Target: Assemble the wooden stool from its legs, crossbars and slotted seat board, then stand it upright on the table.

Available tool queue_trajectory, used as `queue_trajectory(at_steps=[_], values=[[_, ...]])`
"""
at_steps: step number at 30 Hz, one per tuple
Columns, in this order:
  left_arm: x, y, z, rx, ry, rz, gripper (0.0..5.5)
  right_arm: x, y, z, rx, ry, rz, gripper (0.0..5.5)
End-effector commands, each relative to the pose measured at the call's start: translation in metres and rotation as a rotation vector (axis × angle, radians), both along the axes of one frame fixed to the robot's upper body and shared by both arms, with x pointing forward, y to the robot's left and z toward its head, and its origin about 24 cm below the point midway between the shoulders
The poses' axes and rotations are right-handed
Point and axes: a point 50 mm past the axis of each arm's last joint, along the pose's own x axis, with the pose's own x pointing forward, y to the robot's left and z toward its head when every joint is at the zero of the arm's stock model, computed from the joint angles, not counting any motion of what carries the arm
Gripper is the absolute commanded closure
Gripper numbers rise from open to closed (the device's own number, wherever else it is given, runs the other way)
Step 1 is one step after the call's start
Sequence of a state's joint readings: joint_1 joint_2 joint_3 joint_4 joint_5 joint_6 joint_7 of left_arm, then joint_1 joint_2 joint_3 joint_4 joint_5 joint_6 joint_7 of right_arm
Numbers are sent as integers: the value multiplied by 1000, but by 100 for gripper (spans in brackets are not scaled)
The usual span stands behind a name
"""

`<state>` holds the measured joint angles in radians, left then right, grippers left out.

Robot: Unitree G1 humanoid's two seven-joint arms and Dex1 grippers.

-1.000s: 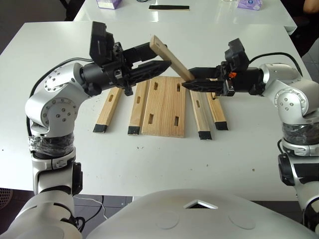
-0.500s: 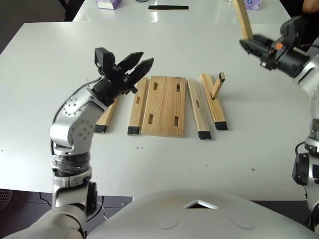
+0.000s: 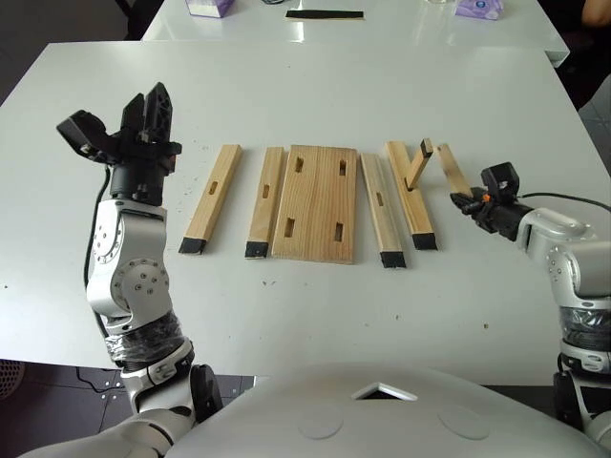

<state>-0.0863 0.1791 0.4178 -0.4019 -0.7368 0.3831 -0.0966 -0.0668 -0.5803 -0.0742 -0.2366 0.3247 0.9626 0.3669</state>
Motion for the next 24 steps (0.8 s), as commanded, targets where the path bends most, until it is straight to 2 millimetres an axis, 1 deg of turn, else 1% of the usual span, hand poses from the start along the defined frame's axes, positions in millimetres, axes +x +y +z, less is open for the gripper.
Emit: queue_trajectory(at_steps=[1,2,3,10,12,14,17,19,21,24], values=[[-3,-9,-5,1,25,-10,314,-2,3,-5,-13,48,-18,418],[-3,-10,-6,4,27,-10,314,-3,4,-6,-13,54,-18,418],[-3,-11,-6,4,29,-9,314,-3,6,-6,3,57,-12,378],[-7,-8,-9,-6,30,16,314,3,7,6,1,18,11,262],[-9,-7,-9,-5,31,22,314,6,7,13,-10,-28,18,235],[-10,-5,-10,-4,33,29,314,8,11,26,-35,-109,69,205],[-11,-1,-11,-3,40,43,314,4,24,40,-2,-169,180,202],[-11,-2,-12,-2,44,49,314,0,32,43,41,-173,227,202],[-9,-3,-12,-1,48,49,314,-7,38,38,56,-146,255,202],[-7,-6,-14,1,53,43,314,-16,44,21,42,-84,257,202]])
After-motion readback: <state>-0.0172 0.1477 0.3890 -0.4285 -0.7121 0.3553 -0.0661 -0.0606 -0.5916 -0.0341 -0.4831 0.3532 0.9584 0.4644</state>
